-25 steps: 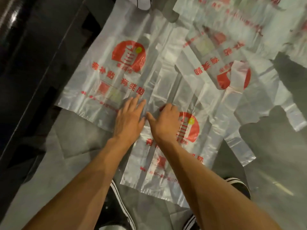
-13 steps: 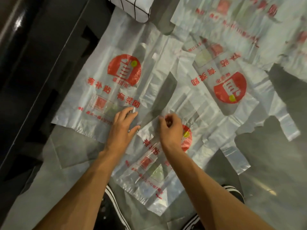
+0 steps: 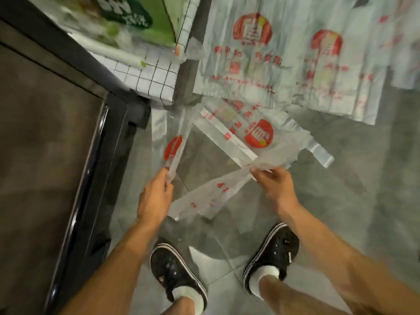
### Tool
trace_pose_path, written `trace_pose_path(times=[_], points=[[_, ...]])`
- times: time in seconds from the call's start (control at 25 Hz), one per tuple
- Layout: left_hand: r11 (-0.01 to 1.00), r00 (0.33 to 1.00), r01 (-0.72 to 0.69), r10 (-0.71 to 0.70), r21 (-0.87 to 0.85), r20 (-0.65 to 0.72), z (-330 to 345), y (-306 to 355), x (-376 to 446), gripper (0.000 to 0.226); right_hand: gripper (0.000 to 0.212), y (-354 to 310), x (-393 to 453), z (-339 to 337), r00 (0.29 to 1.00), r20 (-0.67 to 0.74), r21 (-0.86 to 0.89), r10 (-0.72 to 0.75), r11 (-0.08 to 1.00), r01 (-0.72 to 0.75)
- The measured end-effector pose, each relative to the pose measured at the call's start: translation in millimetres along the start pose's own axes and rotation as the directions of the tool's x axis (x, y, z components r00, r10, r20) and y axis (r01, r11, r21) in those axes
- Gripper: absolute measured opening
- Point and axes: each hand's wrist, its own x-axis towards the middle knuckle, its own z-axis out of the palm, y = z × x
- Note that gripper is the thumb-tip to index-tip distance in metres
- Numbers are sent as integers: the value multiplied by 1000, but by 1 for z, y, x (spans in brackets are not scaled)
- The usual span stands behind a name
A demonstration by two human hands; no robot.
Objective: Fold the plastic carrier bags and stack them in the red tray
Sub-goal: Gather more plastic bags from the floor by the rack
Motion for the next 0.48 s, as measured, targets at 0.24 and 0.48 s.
trace_pose_path(times=[0.24,0.48], points=[[974,973,-208,197,92,120,-153,158,-75,46,18,-168,-111,-111,996,-53,34,-76,996,78],[905,889,-403,423,-137,176,-283,334,-189,45,15,-302,-224,-222,990,-98,36,-101,994,105]])
